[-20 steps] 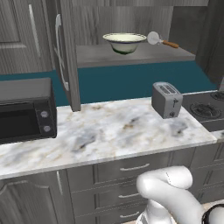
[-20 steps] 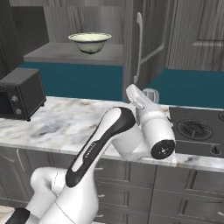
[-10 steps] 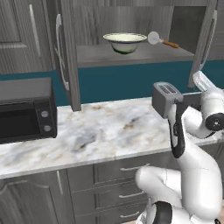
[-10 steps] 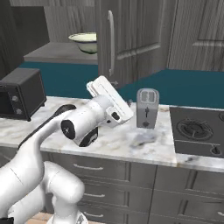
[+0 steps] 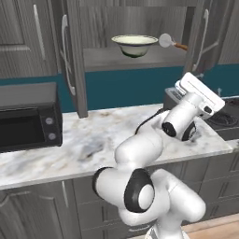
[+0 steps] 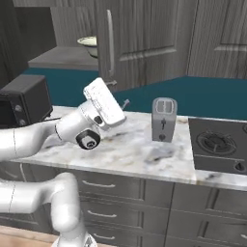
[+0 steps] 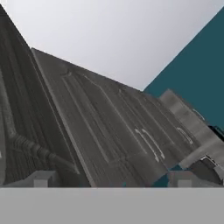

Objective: Pick the mug and place it in the sink. Pick the bowl and place it in the open cabinet and then close the cabinet.

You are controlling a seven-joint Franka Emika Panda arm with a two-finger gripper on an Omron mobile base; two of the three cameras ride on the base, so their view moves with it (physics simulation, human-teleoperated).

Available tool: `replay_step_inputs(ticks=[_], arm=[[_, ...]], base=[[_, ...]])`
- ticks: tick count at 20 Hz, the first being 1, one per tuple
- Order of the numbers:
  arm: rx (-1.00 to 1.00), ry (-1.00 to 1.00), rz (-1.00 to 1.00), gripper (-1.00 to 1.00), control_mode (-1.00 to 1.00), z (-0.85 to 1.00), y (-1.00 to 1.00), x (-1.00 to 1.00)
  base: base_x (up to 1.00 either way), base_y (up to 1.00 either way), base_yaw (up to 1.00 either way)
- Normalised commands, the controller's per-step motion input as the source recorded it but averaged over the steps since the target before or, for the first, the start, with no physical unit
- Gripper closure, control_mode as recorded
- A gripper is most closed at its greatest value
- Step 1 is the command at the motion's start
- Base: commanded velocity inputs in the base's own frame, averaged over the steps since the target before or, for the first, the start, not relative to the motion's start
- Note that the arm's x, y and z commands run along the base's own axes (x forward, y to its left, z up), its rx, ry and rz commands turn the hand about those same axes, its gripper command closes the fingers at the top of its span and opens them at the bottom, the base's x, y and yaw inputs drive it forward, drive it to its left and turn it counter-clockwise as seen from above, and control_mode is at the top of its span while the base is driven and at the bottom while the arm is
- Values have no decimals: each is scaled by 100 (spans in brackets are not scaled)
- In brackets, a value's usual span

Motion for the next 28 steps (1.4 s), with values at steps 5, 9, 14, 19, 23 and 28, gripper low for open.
replay_step_inputs(ticks=[5,9,14,19,23,28], arm=[[4,32,-11,-100,-100,73,-15,55],[12,34,2,-100,-100,82,-29,56],[13,35,6,-100,-100,92,-41,36],[20,37,12,-100,-100,75,-53,20],[18,39,14,-100,-100,40,-21,48],[18,26,18,-100,-100,2,0,94]], base=[[0,0,0],[0,0,0],[0,0,0],[0,0,0],[0,0,0],[0,0,0]])
